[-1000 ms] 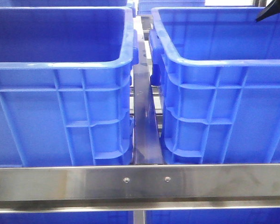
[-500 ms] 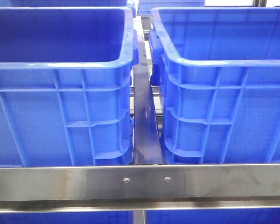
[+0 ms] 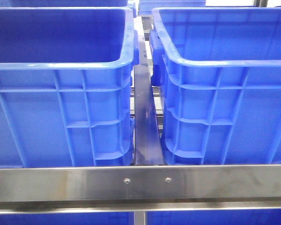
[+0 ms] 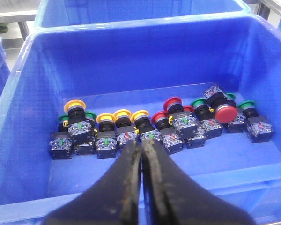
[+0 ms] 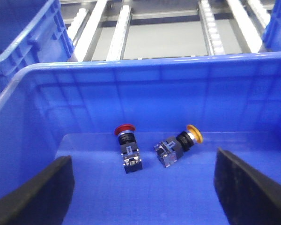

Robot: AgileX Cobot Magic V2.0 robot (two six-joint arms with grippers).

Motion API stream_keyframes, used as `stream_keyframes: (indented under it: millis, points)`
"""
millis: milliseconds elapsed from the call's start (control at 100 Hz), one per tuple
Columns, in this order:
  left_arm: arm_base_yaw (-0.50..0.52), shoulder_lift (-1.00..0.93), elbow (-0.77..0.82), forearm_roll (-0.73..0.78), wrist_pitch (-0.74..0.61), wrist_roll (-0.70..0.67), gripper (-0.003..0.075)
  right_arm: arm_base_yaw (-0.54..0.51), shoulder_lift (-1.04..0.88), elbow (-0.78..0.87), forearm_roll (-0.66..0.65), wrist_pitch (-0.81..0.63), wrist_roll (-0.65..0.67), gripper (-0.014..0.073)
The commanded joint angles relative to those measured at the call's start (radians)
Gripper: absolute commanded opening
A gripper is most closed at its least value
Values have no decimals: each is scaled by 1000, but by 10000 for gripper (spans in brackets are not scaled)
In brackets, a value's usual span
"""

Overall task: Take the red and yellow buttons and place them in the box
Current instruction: 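Open the right gripper to release the yellow button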

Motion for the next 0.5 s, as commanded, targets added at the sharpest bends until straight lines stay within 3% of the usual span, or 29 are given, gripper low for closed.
stream_keyframes:
  millis: [0,490]
  points:
    - [-8,9,-27,13,-80,-4,-19,0,-81,13,5,-34,-16,624]
    - [-8,9,-27,13,-80,-4,-19,0,-421,170,9,27,-16,624]
